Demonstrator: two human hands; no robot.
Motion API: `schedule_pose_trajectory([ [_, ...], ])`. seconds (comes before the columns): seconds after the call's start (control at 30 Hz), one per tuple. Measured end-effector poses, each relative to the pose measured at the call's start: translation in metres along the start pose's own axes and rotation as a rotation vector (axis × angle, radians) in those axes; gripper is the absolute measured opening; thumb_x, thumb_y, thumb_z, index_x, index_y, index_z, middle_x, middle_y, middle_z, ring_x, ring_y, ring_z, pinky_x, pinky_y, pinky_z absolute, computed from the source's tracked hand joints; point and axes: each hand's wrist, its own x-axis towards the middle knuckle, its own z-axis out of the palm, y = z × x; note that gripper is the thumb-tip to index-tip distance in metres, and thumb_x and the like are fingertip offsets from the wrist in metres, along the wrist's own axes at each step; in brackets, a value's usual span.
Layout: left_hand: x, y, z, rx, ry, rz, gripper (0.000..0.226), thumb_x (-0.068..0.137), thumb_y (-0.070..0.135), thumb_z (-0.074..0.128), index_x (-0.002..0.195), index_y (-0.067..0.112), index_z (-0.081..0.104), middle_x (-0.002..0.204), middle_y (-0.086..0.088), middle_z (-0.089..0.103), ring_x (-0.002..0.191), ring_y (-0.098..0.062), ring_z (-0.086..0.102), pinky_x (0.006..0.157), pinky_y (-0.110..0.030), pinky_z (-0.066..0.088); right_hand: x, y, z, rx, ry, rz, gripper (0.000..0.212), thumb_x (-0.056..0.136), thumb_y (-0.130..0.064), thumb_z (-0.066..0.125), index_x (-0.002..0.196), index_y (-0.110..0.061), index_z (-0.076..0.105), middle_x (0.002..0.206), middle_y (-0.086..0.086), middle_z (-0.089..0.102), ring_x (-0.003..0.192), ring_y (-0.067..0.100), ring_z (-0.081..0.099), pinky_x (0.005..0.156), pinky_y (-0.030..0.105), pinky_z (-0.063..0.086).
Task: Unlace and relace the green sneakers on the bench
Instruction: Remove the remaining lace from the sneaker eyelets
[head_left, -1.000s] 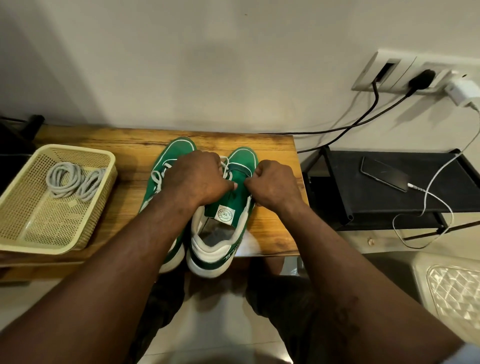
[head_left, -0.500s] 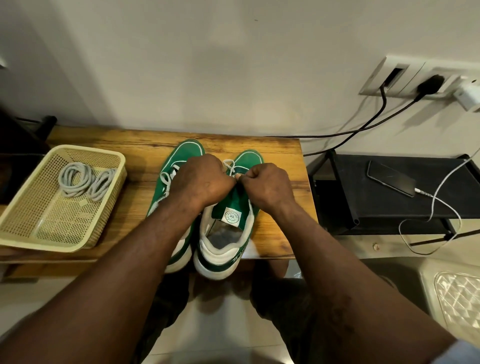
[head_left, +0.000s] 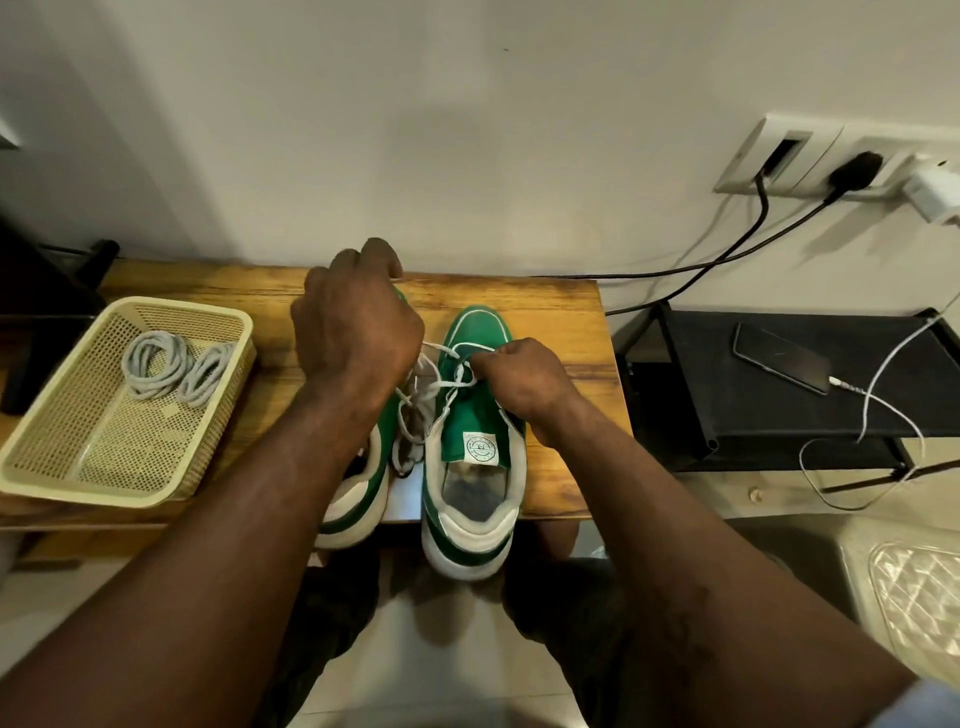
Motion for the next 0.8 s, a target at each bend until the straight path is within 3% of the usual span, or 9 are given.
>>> schedule_pose_trajectory([
  [0.07, -0.001, 0.0, 0.001, 0.082, -0.018, 0.096, 0.038, 0.086, 0.013, 0.066, 0.121, 0.027, 0.065, 0.13, -0.006, 0.059, 0.121, -0.034, 0.049, 0.09, -0.046, 0.042, 0.001, 0.0, -0.001, -0.021, -0.017, -0.007, 0.031, 0.085, -0.042, 0.066, 0.086, -0.012, 0.073, 0.089, 0.011, 0.077, 0.083, 0.032, 0.076, 0.082, 0.056, 0.063],
  [0.13, -0.006, 0.008, 0.004, 0.122, -0.11, 0.141, 0.022, 0.092, 0.028, 0.066, 0.113, 0.028, 0.072, 0.123, -0.004, 0.062, 0.121, -0.033, 0.048, 0.089, -0.044, 0.037, -0.001, -0.002, -0.002, -0.057, -0.035, -0.022, 0.036, 0.088, -0.045, 0.064, 0.089, -0.009, 0.073, 0.092, 0.012, 0.077, 0.086, 0.033, 0.076, 0.085, 0.057, 0.062],
  [0.2, -0.012, 0.015, 0.013, 0.197, -0.295, 0.129, 0.025, 0.095, 0.045, 0.062, 0.106, 0.027, 0.075, 0.111, -0.004, 0.069, 0.121, -0.033, 0.052, 0.095, -0.048, 0.039, -0.003, -0.004, -0.002, -0.086, -0.047, -0.041, 0.043, 0.085, -0.049, 0.061, 0.086, -0.008, 0.072, 0.093, 0.014, 0.077, 0.089, 0.035, 0.075, 0.086, 0.058, 0.06],
  [0.33, -0.014, 0.014, 0.028, 0.257, -0.423, 0.052, 0.036, 0.09, 0.057, 0.064, 0.094, 0.022, 0.072, 0.093, -0.004, 0.068, 0.102, -0.03, 0.06, 0.094, -0.048, 0.041, -0.005, -0.006, -0.003, -0.101, -0.054, -0.053, 0.04, 0.092, -0.041, 0.06, 0.088, -0.004, 0.073, 0.093, 0.018, 0.075, 0.091, 0.036, 0.073, 0.086, 0.058, 0.058],
  [0.4, -0.012, 0.012, 0.029, 0.264, -0.407, 0.04, 0.035, 0.09, 0.057, 0.067, 0.088, 0.022, 0.069, 0.085, -0.003, 0.062, 0.092, -0.028, 0.058, 0.091, -0.047, 0.042, -0.005, -0.006, -0.006, -0.044, -0.072, -0.021, 0.03, 0.096, -0.033, 0.058, 0.085, -0.007, 0.068, 0.083, 0.012, 0.07, 0.081, 0.031, 0.067, 0.072, 0.049, 0.056],
  [0.47, -0.011, 0.01, 0.03, 0.246, -0.407, 0.008, 0.034, 0.09, 0.054, 0.069, 0.084, 0.021, 0.066, 0.086, -0.004, 0.065, 0.09, -0.029, 0.061, 0.091, -0.047, 0.043, -0.006, -0.009, -0.011, 0.072, -0.077, 0.026, 0.021, 0.095, -0.026, 0.056, 0.078, -0.014, 0.058, 0.069, 0.002, 0.055, 0.067, 0.022, 0.052, 0.057, 0.036, 0.041],
  [0.57, -0.013, 0.008, 0.031, 0.175, -0.426, -0.005, 0.032, 0.091, 0.05, 0.07, 0.082, 0.019, 0.069, 0.084, -0.005, 0.067, 0.085, -0.03, 0.063, 0.094, -0.048, 0.049, -0.013, -0.018, -0.023, 0.307, -0.095, 0.037, 0.012, 0.085, -0.016, 0.053, 0.074, -0.017, 0.049, 0.072, 0.003, 0.049, 0.068, 0.017, 0.043, 0.066, 0.034, 0.035],
  [0.67, -0.014, 0.009, 0.03, 0.157, -0.431, 0.012, 0.032, 0.093, 0.047, 0.069, 0.08, 0.018, 0.069, 0.077, -0.004, 0.062, 0.082, -0.031, 0.063, 0.096, -0.051, 0.051, -0.022, -0.027, -0.038, 0.515, -0.146, -0.1, 0.013, 0.063, -0.02, 0.051, 0.074, -0.013, 0.051, 0.08, 0.005, 0.053, 0.076, 0.018, 0.046, 0.072, 0.036, 0.038],
  [0.8, -0.011, 0.006, 0.03, 0.146, -0.451, -0.003, 0.033, 0.094, 0.047, 0.068, 0.076, 0.019, 0.065, 0.079, -0.005, 0.063, 0.081, -0.029, 0.062, 0.088, -0.046, 0.052, -0.028, -0.027, -0.056, 1.012, -0.365, -0.354, 0.01, 0.063, -0.022, 0.052, 0.061, -0.012, 0.049, 0.076, 0.008, 0.044, 0.074, 0.02, 0.043, 0.074, 0.039, 0.039],
])
